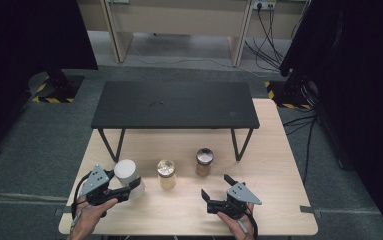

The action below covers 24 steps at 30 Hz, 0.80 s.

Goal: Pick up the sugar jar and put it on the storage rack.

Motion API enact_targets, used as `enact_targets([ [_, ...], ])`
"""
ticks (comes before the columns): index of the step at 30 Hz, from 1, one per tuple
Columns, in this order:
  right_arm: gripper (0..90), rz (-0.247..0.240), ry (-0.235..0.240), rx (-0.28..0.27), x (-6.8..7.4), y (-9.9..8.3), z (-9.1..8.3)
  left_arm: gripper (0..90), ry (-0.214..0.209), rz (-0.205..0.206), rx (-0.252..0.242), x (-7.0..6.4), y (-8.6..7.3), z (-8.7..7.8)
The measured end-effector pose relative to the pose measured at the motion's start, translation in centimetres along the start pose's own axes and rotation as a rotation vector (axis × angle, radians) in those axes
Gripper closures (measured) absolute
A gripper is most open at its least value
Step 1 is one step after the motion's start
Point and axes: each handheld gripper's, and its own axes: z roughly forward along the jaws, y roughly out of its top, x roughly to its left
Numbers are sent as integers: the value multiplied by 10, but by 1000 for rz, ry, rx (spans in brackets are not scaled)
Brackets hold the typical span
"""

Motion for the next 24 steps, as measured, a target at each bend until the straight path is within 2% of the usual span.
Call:
enact_targets([
  [21,7,-1,1,-1,0,0,0,349,-15,-3,10,15,48,-7],
  [24,8,-1,2,-1,0,0,0,349,-13,7,16,16,55,-6],
])
